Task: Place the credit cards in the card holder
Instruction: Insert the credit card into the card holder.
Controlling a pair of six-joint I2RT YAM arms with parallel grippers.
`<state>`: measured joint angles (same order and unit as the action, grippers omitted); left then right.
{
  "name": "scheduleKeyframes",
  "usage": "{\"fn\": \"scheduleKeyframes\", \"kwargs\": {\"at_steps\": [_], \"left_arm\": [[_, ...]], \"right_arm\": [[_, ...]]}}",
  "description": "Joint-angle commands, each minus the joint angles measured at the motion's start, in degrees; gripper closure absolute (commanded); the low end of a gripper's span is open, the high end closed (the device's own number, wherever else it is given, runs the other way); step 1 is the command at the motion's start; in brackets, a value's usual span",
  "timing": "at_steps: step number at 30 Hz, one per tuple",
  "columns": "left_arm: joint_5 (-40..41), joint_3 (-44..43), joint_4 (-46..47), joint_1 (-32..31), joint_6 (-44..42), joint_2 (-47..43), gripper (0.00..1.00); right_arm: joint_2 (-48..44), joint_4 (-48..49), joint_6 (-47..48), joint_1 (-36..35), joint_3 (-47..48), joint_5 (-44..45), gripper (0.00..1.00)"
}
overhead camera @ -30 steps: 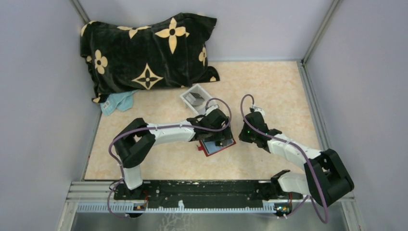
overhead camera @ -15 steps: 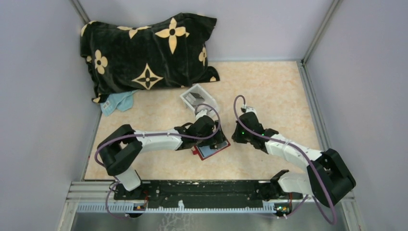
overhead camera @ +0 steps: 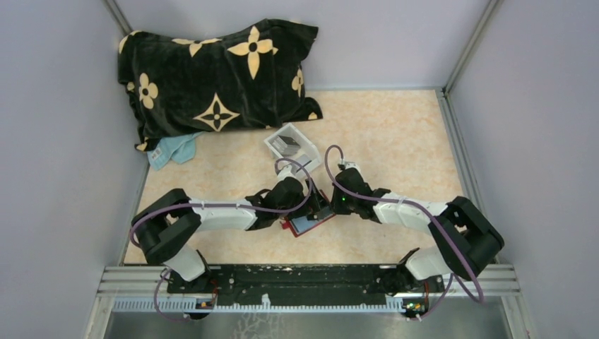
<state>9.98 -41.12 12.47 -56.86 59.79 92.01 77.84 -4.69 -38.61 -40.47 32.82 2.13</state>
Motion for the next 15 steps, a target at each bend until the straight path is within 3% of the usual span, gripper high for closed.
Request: {"fn": "scheduleKeyframes", "kwargs": {"at_steps": [1, 6, 15], "left_arm": [[1.53, 3.61, 5.05, 0.08, 3.19, -2.76, 0.01], [4.59, 6.42, 8.02, 0.08, 4.65, -6.63, 0.0], [8.85, 6.49, 4.38, 0.08, 3.91, -9.89, 0.0]], "right_arm": [[2.14, 5.2, -1.49, -0.73, 1.89, -0.67, 1.0], [4.18, 6.08, -2.79, -0.93, 0.91, -0.15, 1.0], [6.8, 8.04, -4.65, -1.86, -0.87, 0.23, 1.0]]}}
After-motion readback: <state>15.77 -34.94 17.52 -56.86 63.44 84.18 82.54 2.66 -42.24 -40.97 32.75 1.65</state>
